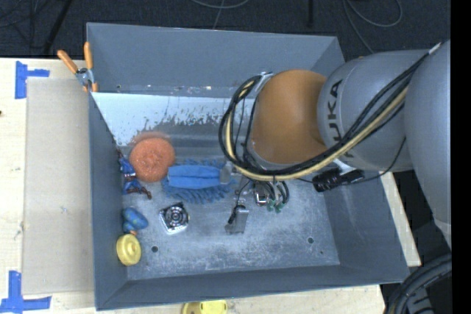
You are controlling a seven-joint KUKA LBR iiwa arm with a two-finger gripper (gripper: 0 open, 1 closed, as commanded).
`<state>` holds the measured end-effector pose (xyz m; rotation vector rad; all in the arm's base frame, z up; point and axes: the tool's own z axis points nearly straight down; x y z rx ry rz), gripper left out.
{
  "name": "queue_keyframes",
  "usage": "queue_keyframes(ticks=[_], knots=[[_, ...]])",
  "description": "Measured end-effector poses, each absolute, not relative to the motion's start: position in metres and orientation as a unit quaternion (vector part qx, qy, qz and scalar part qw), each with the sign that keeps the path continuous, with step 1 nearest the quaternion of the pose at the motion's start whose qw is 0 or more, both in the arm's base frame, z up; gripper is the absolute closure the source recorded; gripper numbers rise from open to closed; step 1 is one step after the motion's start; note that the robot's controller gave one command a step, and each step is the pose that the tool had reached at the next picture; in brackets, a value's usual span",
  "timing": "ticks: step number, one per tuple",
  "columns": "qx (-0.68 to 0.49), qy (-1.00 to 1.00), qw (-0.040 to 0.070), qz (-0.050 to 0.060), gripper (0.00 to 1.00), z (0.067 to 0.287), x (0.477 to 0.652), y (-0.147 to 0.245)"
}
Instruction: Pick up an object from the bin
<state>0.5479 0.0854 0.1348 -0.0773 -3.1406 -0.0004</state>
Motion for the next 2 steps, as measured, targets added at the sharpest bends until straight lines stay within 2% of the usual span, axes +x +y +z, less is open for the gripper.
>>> queue_keyframes(ticks=[1,2], knots=[[0.005,-1.000,0.000,-0.001,0.00,0.118,0.576,0.088],[0.010,-1.000,-0.003,-0.001,1.00,0.071,0.617,0.113]])
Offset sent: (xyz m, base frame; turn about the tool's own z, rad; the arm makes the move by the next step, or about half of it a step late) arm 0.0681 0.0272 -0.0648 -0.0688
